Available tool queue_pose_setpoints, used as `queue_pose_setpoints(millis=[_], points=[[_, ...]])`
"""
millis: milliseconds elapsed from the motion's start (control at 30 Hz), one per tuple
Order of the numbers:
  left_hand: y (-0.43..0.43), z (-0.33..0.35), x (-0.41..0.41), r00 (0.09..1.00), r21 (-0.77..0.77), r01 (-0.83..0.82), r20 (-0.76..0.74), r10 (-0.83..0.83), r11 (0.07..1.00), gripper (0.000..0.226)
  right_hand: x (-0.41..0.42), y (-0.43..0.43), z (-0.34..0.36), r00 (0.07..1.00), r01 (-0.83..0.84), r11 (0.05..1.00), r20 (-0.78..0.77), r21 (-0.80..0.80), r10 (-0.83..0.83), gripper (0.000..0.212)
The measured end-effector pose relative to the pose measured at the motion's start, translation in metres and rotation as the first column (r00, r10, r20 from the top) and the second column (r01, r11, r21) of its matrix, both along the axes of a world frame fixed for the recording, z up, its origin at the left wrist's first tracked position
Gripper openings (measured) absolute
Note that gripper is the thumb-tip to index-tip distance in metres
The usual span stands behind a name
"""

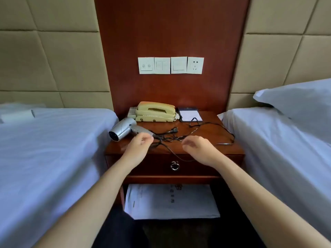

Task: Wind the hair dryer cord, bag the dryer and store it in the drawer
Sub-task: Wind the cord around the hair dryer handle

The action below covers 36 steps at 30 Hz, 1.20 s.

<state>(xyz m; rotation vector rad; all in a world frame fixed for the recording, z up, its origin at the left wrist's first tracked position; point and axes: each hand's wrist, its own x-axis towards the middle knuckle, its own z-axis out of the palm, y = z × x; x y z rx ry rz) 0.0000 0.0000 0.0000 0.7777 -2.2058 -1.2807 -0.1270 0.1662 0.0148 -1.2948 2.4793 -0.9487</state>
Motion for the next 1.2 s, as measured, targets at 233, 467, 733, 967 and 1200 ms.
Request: queue_pose_setpoints(millis=[233,467,733,967,1200], points=[[-0.036,-0.049,-0.03,0.985,0.184,-0.172,0.005,0.174,0.968,0.055,-0.015,-0.057,-0.033,0.999,0.038,0.99,-0.033,-0.138,-0.043,0.038],[-0.061,-0.059,-0.064,0.976,0.252,-0.169,-0.091,0.197,0.953,0.061,-0.029,-0.099,-0.074,0.998,-0.061,0.994,-0.032,-0.091,0.058,0.056],[-0.077,-0.068,-0.085,0.836,0.668,-0.123,-0.329,0.44,0.734,0.035,-0.034,-0.14,-0.09,0.969,0.017,0.977,-0.237,-0.212,-0.069,0.026],[-0.07,-0.059,-0.1,0.671,0.814,0.075,-0.468,0.575,0.575,0.014,-0.031,-0.137,-0.09,0.971,-0.126,0.966,-0.229,-0.227,0.073,0.007],[-0.064,-0.043,-0.098,0.699,0.843,0.18,-0.472,0.537,0.506,0.018,-0.042,-0.119,-0.049,0.948,-0.319,0.942,-0.053,-0.103,0.315,0.008]])
